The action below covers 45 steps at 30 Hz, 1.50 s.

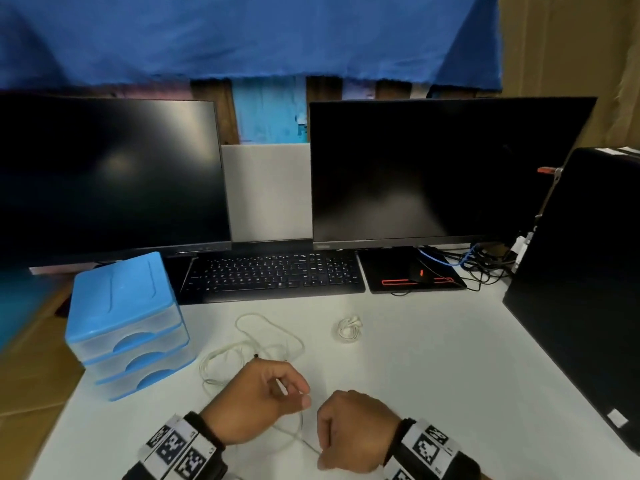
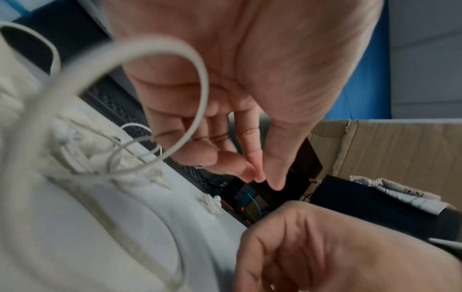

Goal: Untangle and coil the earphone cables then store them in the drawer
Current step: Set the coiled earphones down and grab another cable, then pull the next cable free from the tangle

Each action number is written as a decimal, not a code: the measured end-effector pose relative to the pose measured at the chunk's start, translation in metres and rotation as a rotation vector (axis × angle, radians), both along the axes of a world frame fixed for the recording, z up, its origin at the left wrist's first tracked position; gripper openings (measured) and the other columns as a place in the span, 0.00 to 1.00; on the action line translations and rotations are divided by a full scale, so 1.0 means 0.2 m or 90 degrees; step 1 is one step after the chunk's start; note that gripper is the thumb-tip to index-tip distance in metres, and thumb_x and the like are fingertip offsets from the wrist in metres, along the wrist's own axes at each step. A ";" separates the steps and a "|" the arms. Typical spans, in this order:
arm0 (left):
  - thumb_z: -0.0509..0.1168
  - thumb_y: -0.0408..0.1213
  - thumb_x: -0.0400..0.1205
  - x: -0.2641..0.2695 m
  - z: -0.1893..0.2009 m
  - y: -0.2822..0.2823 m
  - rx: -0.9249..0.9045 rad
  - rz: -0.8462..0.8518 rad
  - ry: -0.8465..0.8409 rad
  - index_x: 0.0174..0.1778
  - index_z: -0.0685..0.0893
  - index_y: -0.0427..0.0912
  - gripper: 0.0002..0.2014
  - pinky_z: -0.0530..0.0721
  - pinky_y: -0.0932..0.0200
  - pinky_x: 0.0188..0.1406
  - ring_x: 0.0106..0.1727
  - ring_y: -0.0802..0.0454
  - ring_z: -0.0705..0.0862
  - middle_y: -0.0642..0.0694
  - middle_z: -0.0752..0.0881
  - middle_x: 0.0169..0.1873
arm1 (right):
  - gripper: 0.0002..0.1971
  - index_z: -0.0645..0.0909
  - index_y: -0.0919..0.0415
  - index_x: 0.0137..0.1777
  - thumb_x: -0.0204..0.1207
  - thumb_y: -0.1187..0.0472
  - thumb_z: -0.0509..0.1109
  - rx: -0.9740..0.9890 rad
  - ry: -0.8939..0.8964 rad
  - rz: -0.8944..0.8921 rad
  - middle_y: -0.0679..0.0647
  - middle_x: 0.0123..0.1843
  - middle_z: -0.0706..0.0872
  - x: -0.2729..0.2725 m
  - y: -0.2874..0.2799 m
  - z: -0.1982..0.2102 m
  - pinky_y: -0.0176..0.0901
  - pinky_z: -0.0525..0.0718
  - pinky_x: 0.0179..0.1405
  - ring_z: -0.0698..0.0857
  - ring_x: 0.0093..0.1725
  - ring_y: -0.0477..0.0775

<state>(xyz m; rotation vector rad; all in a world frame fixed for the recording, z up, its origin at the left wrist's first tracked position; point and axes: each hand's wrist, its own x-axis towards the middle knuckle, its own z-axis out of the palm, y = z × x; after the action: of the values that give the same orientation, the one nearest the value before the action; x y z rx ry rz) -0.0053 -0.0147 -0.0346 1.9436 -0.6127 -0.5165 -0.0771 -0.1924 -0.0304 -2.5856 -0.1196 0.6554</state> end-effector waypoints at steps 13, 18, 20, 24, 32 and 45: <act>0.76 0.26 0.73 0.12 -0.03 0.10 -0.039 0.086 0.013 0.39 0.91 0.50 0.11 0.84 0.60 0.38 0.33 0.58 0.84 0.43 0.89 0.37 | 0.06 0.84 0.56 0.30 0.66 0.64 0.74 0.163 -0.200 -0.239 0.47 0.26 0.86 0.13 -0.45 0.10 0.43 0.82 0.31 0.81 0.26 0.42; 0.64 0.18 0.78 0.22 0.02 0.17 -0.058 0.187 -0.003 0.38 0.91 0.45 0.17 0.80 0.68 0.29 0.33 0.57 0.85 0.49 0.90 0.35 | 0.03 0.87 0.55 0.34 0.66 0.59 0.77 0.135 -0.097 -0.182 0.50 0.29 0.88 0.10 -0.54 0.13 0.45 0.82 0.33 0.82 0.27 0.43; 0.67 0.21 0.79 0.25 0.03 0.19 -0.057 0.234 -0.013 0.38 0.91 0.43 0.13 0.78 0.73 0.29 0.31 0.61 0.83 0.55 0.89 0.30 | 0.05 0.88 0.55 0.36 0.68 0.55 0.80 0.143 -0.153 -0.173 0.50 0.32 0.90 0.12 -0.48 0.13 0.38 0.82 0.35 0.83 0.30 0.39; 0.72 0.30 0.77 0.22 0.02 0.17 0.054 0.175 -0.043 0.38 0.93 0.46 0.07 0.76 0.75 0.28 0.26 0.68 0.81 0.61 0.88 0.27 | 0.05 0.91 0.57 0.39 0.74 0.59 0.77 0.240 -0.221 -0.134 0.44 0.34 0.90 0.22 -0.24 0.17 0.32 0.84 0.41 0.85 0.35 0.36; 0.75 0.37 0.71 0.32 0.07 0.00 0.272 0.065 -0.114 0.40 0.91 0.50 0.04 0.86 0.62 0.44 0.38 0.62 0.86 0.54 0.91 0.37 | 0.13 0.87 0.49 0.53 0.73 0.64 0.68 -0.040 -0.152 -0.037 0.49 0.55 0.89 0.50 0.11 0.10 0.47 0.87 0.54 0.87 0.53 0.56; 0.77 0.29 0.72 0.33 0.25 0.15 -0.101 0.130 0.019 0.41 0.90 0.45 0.08 0.81 0.62 0.41 0.30 0.55 0.84 0.49 0.89 0.27 | 0.04 0.80 0.55 0.43 0.76 0.61 0.72 0.319 -0.231 -0.077 0.60 0.32 0.86 0.52 0.02 0.35 0.53 0.85 0.38 0.83 0.31 0.59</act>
<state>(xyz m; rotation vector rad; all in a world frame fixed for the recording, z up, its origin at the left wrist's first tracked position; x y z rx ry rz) 0.0613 0.0147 0.0153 1.8208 -0.4167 -0.3563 0.0275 -0.1880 0.0395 -2.1733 -0.2114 0.0851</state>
